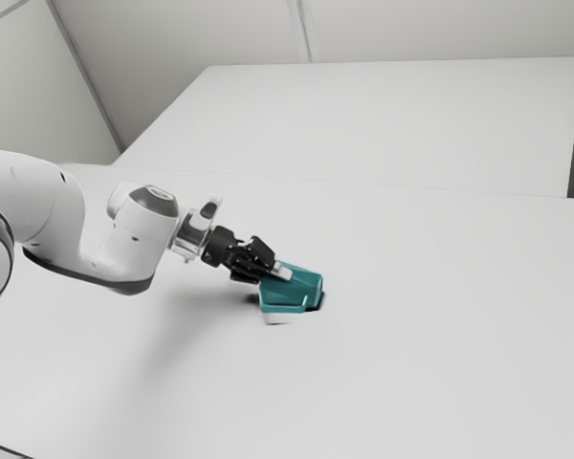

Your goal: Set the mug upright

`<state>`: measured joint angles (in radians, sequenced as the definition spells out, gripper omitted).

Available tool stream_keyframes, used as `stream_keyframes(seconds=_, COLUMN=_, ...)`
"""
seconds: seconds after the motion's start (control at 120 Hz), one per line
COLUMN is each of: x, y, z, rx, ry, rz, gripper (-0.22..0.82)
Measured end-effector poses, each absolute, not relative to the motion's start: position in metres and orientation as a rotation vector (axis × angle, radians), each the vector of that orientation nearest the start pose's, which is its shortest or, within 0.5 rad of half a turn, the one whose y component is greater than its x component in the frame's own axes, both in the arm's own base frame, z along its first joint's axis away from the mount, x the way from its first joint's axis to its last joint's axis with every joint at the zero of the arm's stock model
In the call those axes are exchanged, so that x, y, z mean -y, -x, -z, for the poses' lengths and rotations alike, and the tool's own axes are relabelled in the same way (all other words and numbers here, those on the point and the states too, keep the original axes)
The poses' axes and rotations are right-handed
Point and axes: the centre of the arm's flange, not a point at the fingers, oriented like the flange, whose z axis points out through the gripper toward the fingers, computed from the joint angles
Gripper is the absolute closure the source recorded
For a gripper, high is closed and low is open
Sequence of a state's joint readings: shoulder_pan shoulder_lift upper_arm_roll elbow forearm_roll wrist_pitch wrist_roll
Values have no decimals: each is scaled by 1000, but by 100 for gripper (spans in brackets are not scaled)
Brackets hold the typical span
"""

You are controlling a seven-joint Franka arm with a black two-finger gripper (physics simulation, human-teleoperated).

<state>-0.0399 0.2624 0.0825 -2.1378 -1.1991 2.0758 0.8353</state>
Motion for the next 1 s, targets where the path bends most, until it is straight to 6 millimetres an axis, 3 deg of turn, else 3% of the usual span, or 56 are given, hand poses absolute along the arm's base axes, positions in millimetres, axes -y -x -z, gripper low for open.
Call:
stream_keyframes(seconds=0.375, x=34, y=-573, z=-306, rx=38, ry=-2204, rz=-210, gripper=76)
stream_keyframes(seconds=0.733, x=35, y=-602, z=-377, rx=283, ry=-2356, rz=-245, gripper=77)
stream_keyframes(seconds=1.0, x=26, y=-607, z=-405, rx=465, ry=-2572, rz=-87, gripper=76)
